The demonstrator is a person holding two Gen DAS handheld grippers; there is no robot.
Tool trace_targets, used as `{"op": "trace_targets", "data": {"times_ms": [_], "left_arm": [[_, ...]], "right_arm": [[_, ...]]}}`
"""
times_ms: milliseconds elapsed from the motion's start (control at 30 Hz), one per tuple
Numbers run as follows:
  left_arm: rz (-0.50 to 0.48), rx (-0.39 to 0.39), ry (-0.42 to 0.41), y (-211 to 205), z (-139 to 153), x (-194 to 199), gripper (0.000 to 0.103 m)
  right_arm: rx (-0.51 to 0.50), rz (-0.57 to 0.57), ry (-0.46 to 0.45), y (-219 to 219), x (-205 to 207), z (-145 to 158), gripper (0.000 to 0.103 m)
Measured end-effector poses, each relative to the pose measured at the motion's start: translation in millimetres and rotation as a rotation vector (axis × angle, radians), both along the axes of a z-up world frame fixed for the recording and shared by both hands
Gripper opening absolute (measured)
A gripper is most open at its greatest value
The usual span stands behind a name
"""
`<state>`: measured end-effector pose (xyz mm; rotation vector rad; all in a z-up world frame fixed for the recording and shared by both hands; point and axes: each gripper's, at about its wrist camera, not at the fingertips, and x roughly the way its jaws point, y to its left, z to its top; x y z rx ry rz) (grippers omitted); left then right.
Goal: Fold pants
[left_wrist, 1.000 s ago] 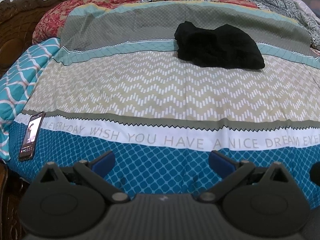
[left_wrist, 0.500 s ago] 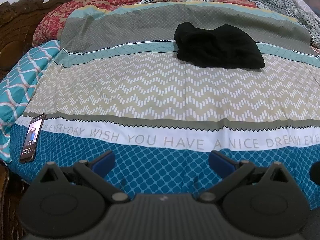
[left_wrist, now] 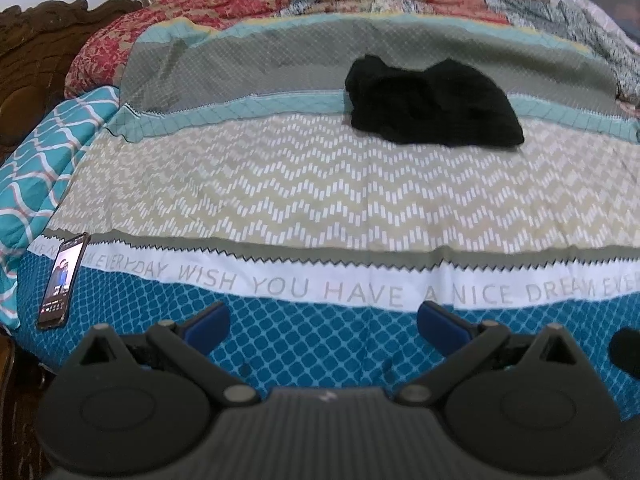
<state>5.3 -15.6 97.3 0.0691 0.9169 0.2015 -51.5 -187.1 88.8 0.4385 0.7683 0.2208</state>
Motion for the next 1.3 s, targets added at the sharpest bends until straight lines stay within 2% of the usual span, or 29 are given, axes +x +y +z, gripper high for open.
{"op": "trace_targets", "data": {"times_ms": [167, 267, 633, 1300], "left_arm": [[0.008, 0.060, -0.094, -3, 13, -6, 0.103], [0.012, 0.090, -0.118, -6, 16, -7, 0.103], [-0.009, 0.116, -0.117, -16, 16, -7, 0.103], [-0.020, 0.102, -0.060, -17, 10, -5, 0.103]], "right_arm": [[0.001, 0.001, 0.001, 0, 0, 0, 0.103], [0.003, 0.001, 0.004, -1, 0, -1, 0.103], [0.006, -0.001, 0.004, -2, 0, 0, 0.103], [0.007, -0.004, 0.004, -2, 0, -1, 0.103]]}}
